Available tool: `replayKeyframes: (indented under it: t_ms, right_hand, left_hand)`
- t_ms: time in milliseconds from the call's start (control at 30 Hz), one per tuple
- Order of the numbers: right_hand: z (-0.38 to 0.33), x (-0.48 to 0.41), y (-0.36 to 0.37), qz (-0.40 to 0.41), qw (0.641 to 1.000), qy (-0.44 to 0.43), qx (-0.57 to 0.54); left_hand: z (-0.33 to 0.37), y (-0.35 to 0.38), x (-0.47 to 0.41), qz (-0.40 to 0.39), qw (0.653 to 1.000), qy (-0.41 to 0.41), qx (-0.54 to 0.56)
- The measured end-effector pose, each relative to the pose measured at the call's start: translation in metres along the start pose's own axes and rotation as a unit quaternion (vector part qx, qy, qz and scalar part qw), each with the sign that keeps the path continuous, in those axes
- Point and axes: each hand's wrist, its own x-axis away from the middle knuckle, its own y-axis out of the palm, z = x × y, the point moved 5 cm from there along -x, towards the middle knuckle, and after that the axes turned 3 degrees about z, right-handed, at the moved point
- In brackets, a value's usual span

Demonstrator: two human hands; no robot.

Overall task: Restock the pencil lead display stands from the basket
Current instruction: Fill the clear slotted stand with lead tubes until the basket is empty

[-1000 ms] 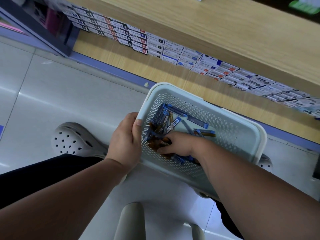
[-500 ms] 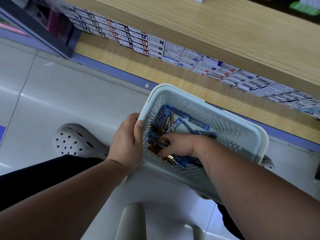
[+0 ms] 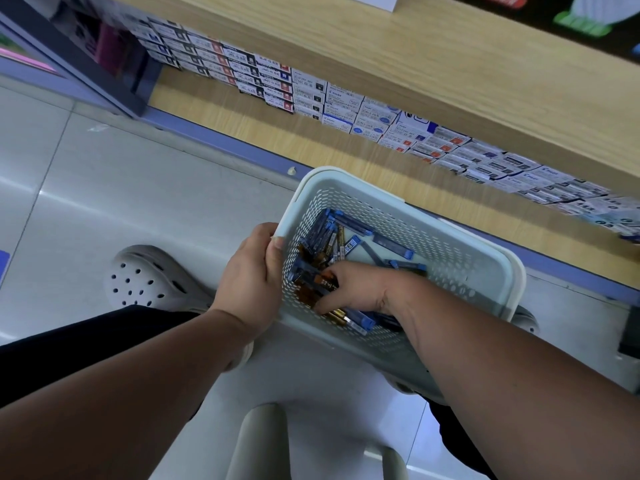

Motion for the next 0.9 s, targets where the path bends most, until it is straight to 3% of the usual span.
replayKeyframes:
  t_ms: [300,467,567,667,733,900]
  right_hand:
    - [0.014,0.027,-0.014,0.081,0.973,0.019,-0.215]
    - [-0.006,0.059,-0.029,0.105,0.931,-0.016,-0.350]
    - [-0.035,0.086,-0.034,0.100,0.914,-0.071,-0.387]
    - [-0.069,0.118,-0.037,0.091,0.887,-0.133,-0.432]
    - [-0.088,0.138,-0.039,0.094,0.871,-0.161,-0.455]
    - [-0.121,0.192,-0.039,0.119,0.853,-0.192,-0.471]
  left_hand:
    - [0.004,-0.005,-0.002,-0.045,0.998,-0.036,-0.004]
    - [0.033,-0.036,-0.008,0.054,0.995,0.012,-0.087]
    - [0.077,-0.054,-0.008,0.093,0.991,0.056,-0.082]
    - [0.114,-0.055,-0.005,-0.027,0.999,-0.011,0.043]
    - [0.137,-0.056,0.005,-0.103,0.979,-0.070,0.162]
    - [0.183,-0.084,0.033,-0.082,0.956,-0.104,0.262]
